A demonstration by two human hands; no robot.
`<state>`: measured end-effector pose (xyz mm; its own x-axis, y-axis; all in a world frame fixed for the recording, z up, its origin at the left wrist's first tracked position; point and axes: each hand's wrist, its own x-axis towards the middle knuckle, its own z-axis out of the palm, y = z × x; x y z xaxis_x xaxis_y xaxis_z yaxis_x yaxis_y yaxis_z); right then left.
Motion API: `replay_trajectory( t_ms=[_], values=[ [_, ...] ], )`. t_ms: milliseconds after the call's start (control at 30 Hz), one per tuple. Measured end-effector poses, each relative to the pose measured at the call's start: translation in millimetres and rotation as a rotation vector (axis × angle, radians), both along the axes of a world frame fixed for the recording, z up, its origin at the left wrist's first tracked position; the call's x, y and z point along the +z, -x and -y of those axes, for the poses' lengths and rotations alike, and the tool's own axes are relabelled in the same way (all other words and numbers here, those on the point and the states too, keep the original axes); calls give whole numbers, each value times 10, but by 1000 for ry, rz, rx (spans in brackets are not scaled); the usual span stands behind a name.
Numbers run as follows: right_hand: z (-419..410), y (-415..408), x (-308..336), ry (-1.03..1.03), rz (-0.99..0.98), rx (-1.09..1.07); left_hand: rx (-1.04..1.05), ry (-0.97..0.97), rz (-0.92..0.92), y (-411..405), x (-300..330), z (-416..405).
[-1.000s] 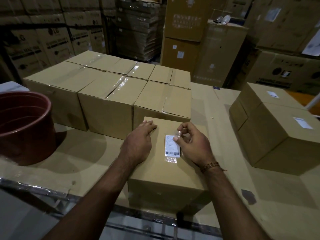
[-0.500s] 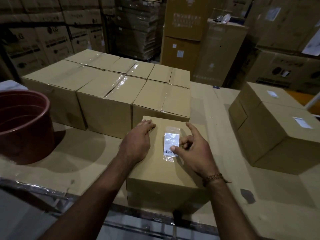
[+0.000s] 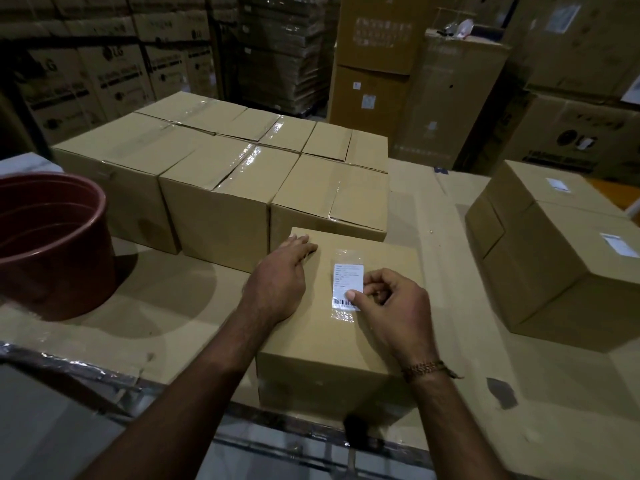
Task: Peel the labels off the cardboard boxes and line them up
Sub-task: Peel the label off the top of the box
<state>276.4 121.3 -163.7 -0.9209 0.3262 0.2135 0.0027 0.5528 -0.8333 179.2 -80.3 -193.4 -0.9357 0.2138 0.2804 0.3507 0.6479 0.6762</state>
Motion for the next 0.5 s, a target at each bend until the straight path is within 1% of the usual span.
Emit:
replay_trajectory(
  t_ms=[100, 267, 500],
  values=[
    [-19, 4, -6, 22, 12, 3, -2, -9, 5, -2, 3, -2],
    [-84, 11, -16, 114, 40, 80, -3, -15, 1, -11, 24, -11],
    [-179, -23, -14, 101, 89, 202, 0, -20, -2, -31, 35, -12]
  ],
)
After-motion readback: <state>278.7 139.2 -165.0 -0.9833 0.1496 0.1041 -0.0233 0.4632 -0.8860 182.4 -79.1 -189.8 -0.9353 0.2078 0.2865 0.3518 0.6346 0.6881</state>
